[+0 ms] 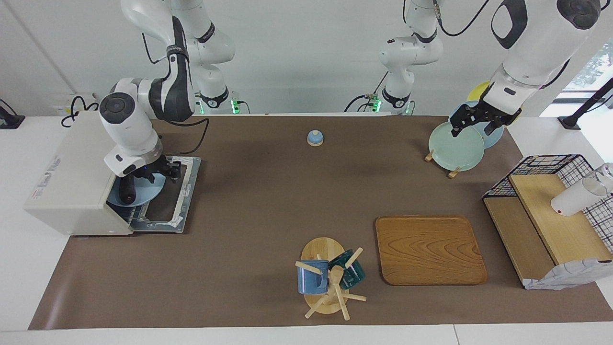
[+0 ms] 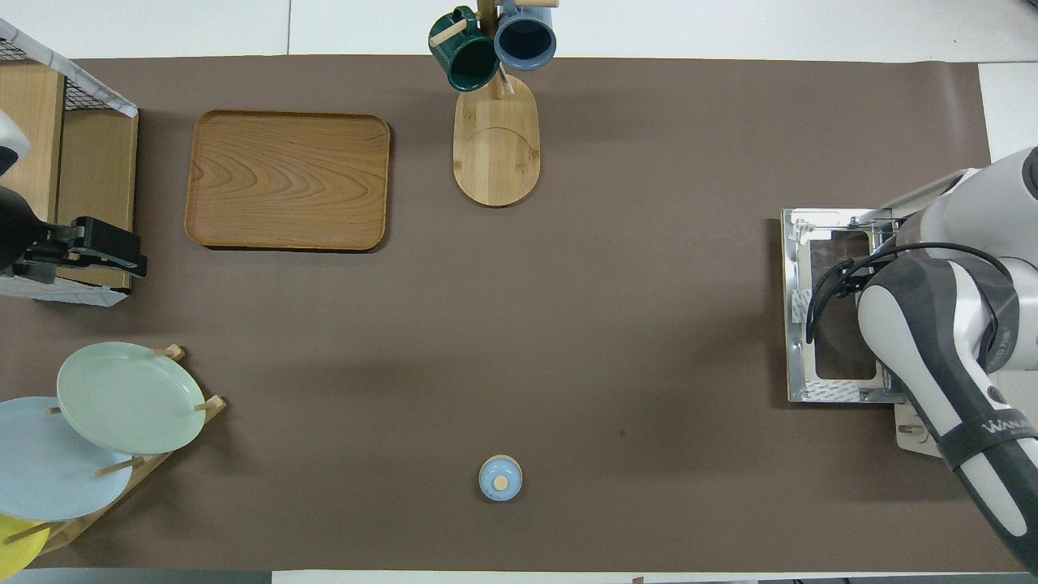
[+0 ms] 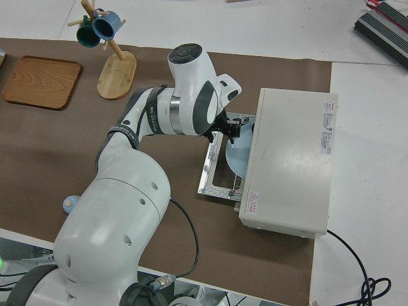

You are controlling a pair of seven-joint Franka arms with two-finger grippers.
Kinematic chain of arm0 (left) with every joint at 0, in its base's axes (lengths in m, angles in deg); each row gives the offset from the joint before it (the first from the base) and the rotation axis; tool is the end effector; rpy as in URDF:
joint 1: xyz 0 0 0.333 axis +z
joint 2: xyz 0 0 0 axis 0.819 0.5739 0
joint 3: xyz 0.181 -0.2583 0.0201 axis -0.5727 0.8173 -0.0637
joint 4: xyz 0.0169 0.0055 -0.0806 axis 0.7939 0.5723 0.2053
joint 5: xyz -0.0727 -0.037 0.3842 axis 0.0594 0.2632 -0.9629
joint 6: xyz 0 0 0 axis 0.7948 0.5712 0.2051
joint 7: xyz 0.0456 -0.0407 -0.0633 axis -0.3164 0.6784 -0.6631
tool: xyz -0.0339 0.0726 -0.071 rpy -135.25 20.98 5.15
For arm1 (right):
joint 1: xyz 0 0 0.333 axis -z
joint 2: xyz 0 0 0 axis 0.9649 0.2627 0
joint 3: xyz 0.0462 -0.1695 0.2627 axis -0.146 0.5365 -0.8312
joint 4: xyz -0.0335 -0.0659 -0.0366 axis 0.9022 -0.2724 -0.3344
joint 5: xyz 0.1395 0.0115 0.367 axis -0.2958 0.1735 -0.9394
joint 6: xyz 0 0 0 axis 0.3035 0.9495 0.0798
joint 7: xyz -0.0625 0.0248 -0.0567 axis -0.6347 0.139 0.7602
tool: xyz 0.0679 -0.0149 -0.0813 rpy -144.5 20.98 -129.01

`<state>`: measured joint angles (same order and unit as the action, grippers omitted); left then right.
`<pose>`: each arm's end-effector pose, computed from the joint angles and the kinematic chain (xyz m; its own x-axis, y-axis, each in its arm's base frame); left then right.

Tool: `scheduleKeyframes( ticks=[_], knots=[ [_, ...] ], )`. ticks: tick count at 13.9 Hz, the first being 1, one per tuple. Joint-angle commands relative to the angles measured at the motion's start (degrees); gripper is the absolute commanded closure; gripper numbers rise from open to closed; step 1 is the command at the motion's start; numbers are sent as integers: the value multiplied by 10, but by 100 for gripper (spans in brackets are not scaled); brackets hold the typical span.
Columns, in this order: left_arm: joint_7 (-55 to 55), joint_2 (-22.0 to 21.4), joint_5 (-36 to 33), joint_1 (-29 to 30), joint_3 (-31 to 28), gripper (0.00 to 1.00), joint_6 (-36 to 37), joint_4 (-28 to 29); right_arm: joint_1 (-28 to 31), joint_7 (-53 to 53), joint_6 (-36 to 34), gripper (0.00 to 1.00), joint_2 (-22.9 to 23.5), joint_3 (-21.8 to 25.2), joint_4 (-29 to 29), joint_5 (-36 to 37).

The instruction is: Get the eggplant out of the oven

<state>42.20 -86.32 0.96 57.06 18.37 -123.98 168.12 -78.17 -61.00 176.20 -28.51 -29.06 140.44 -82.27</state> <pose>0.5456 -0.0442 0.6023 0.9955 -0.0198 -0.0922 -0.0187 -0.9997 0.0129 0.5546 -0.0497 0.3909 0.9937 0.0210 -0.1100 0.0333 -0.9932 0.1118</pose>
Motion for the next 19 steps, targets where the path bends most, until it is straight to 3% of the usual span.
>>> scheduleKeyframes(
  ticks=[1,4,5,6,7,8,12,15,19],
  knots=[
    [3,-14,-8,6,3,0,-7,14,8,6,49,46,-19,-6,52,6],
    [3,-14,-8,6,3,0,-6,14,8,6,91,50,-27,-6,82,6],
    [4,-14,-8,6,2,0,-6,14,8,6,91,58,-28,-6,83,6],
    [3,-14,-8,6,2,0,-7,14,8,9,90,73,-28,-6,83,6],
    [3,-14,-8,6,2,0,-6,14,9,16,89,96,-28,-6,83,6],
    [1,-14,-8,6,2,0,-4,14,8,39,83,100,-29,-6,83,6],
    [2,-14,-9,6,2,0,-7,14,-26,41,33,100,-26,-10,54,39],
    [1,-13,-9,3,3,0,-12,7,-124,-24,-49,100,-13,-11,-10,44],
    [6,-15,-9,2,4,0,-15,13,-273,-178,-75,100,-2,-11,-45,49]
  ],
)
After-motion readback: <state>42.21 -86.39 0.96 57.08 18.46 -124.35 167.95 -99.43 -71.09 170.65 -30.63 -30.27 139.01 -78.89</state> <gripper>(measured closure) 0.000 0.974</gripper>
